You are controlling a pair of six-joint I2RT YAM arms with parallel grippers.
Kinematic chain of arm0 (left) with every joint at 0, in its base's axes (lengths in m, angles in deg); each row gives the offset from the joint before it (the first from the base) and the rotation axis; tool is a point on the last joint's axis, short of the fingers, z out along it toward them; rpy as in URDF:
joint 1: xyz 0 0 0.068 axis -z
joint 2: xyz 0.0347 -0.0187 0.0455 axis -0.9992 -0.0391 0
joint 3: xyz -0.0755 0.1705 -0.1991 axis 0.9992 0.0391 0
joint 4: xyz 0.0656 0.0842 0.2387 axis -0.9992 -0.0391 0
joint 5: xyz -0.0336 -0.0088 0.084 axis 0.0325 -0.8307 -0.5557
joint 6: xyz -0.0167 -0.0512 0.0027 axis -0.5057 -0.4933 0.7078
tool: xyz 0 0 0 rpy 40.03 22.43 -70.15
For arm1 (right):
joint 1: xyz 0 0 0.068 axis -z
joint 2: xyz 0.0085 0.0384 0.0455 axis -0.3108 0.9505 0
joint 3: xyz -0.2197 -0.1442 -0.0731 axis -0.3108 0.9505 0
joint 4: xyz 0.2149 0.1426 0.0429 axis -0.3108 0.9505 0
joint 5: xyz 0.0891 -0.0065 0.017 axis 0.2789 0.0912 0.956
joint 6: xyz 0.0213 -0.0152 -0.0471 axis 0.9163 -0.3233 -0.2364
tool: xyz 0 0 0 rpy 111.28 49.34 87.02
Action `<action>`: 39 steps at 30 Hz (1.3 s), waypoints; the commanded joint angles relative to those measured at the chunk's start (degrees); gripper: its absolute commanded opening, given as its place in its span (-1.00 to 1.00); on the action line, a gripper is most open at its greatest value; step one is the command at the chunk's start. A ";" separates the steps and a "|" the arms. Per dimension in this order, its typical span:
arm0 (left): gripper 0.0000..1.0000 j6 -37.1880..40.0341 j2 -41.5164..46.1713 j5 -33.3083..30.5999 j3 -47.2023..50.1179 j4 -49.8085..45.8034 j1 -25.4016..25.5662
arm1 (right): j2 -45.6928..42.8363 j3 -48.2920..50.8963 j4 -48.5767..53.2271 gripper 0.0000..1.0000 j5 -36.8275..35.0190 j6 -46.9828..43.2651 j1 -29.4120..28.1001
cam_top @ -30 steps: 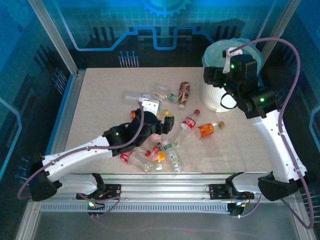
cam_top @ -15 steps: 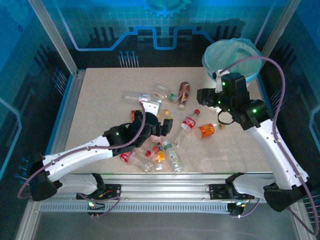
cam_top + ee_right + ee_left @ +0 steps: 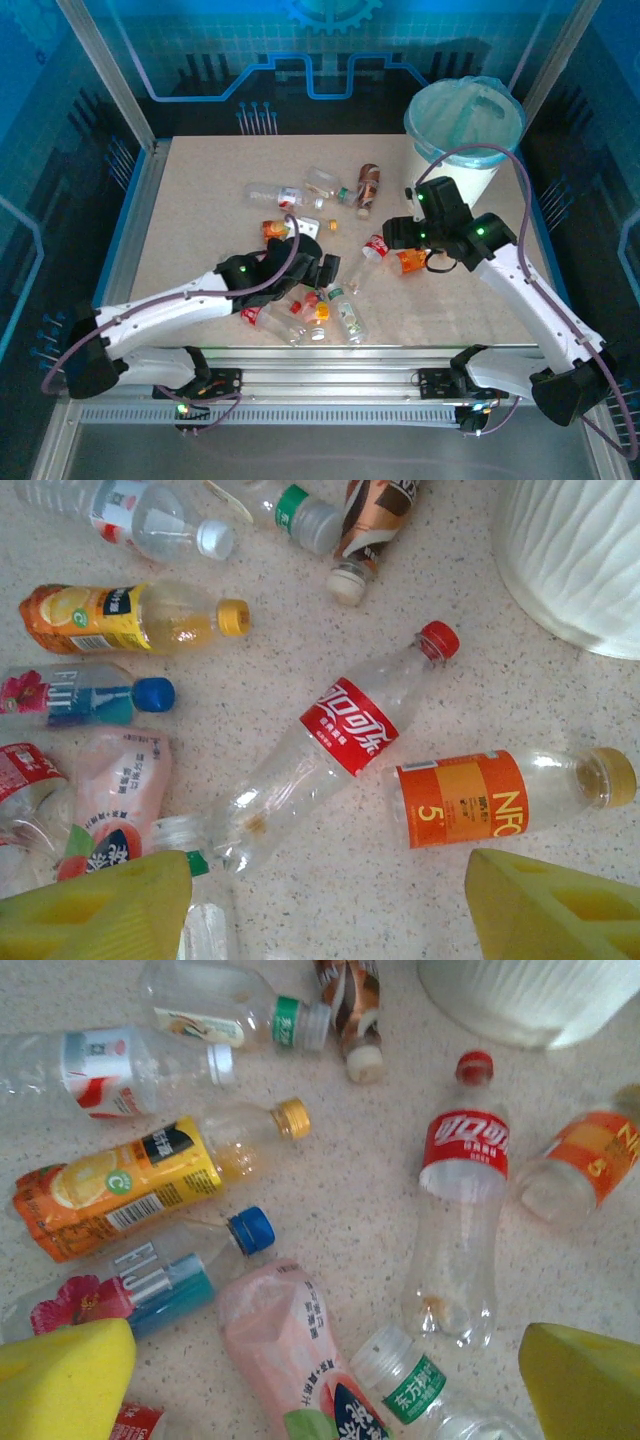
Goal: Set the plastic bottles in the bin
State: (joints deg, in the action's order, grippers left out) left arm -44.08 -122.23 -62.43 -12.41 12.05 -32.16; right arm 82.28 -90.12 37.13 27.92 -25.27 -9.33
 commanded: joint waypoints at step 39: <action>0.60 12.93 -50.18 25.05 -39.78 -16.00 -6.59 | -12.84 5.37 3.48 0.58 -3.15 -4.67 7.38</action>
State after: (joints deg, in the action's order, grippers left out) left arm -31.19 -171.00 -39.22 -49.96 -1.81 -38.46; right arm 70.28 -85.25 40.04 23.90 -28.94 -2.80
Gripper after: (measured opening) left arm 0.804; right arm 0.788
